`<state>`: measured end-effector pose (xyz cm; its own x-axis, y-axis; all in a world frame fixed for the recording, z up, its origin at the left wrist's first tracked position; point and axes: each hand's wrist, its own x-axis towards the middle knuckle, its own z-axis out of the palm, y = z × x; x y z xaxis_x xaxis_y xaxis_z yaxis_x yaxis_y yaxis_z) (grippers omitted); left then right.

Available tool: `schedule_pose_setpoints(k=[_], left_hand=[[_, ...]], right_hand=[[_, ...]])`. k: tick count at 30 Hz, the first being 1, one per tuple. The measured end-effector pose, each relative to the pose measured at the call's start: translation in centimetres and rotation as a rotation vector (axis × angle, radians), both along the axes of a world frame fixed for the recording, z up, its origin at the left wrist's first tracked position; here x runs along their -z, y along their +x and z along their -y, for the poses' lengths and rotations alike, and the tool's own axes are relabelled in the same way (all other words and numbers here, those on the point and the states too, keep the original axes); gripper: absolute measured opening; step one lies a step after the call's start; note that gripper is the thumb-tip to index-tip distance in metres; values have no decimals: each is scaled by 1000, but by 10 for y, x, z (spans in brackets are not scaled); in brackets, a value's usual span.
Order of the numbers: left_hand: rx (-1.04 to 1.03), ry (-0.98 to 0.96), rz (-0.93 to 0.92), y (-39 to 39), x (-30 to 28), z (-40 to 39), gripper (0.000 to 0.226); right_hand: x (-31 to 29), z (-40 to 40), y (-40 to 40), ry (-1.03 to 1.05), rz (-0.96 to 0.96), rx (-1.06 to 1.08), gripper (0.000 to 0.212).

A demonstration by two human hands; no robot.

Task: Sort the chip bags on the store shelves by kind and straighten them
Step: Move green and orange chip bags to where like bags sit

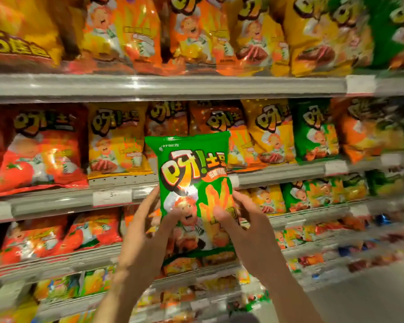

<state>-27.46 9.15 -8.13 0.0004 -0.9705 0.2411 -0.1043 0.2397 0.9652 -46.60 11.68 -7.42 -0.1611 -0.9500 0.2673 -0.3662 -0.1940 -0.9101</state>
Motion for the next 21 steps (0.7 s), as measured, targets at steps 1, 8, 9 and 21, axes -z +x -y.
schedule_pose_setpoints(k=[1, 8, 9, 21], left_hand=[[7, 4, -5, -23, 1, -3, 59], [94, -25, 35, -166, -6, -8, 62], [99, -43, 44, -181, -9, -6, 56], [212, -13, 5, -307, -31, 52, 44]], right_hand=[[-2, -5, -24, 3, -1, 7, 31], [0, -26, -168, 47, 52, 152, 58], [1, -26, -183, 48, 48, 170, 65], [-24, 16, -298, 77, 39, 263, 56]])
